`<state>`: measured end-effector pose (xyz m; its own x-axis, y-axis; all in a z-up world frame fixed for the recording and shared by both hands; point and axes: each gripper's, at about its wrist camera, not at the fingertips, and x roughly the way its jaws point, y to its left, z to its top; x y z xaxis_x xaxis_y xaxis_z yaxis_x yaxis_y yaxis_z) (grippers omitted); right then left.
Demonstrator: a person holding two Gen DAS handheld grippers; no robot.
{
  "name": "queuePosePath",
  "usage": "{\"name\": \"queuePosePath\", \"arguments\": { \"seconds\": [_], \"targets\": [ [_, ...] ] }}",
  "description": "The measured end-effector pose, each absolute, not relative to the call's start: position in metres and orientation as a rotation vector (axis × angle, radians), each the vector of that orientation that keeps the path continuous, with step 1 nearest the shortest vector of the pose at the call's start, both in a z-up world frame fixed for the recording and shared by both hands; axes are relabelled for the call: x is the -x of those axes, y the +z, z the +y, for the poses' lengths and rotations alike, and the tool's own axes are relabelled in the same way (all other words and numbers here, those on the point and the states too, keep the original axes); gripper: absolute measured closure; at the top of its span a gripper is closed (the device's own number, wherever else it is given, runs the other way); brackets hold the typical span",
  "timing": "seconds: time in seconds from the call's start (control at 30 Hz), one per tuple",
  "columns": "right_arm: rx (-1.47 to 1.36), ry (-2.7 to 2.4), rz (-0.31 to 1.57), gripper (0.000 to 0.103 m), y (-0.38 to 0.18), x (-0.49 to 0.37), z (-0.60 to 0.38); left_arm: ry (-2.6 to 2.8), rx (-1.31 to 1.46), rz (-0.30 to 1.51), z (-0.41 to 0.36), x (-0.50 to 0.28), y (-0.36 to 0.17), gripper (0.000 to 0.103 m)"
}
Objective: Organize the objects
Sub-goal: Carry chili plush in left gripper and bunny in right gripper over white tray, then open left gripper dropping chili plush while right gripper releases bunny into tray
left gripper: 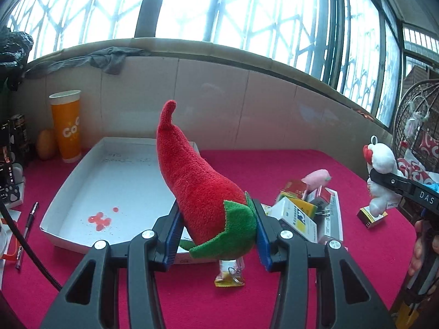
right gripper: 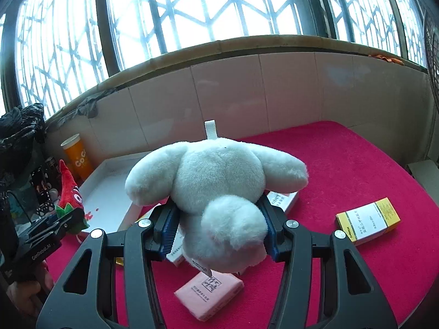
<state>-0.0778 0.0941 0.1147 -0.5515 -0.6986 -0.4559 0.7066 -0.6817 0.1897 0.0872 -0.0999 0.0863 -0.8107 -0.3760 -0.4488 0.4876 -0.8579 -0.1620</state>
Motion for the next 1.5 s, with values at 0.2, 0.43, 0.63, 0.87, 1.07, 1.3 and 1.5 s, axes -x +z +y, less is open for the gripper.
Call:
{"name": "queuePosePath", "arguments": {
  "seconds": [0.2,0.43,0.63,0.87,1.07,1.3,1.5],
  "targets": [
    [-0.605,-2.182,0.055,0.051,0.129,0.066,0.067,-2.539,-0.532,0.334,-0.122,-0.099,0.096,0.056],
    [-0.557,-2.133,0.079,0.051,0.147,0.057,0.039,-2.486,-0.523,0.276,-0.145,-0.109,0.106,0.056],
    [-0.563,-2.08,0.101,0.051,0.153,0.05,0.009,-2.429,-0.557,0.22,-0.173,-0.115,0.105,0.056],
    [-0.573,-2.048,0.143,0.051,0.155,0.047,-0.023,-2.383,-0.572,0.18,-0.199,-0.119,0.107,0.056],
    [-0.617,-2.005,0.144,0.051,0.155,0.047,-0.05,-2.361,-0.614,0.215,-0.221,-0.114,0.099,0.056],
    [-0.676,-1.932,0.2,0.051,0.143,0.039,-0.096,-2.346,-0.663,0.226,-0.24,-0.098,0.09,0.056],
    [-0.795,-1.873,0.219,0.051,0.114,0.038,-0.138,-2.321,-0.718,0.257,-0.259,-0.084,0.082,0.056]
  ]
}}
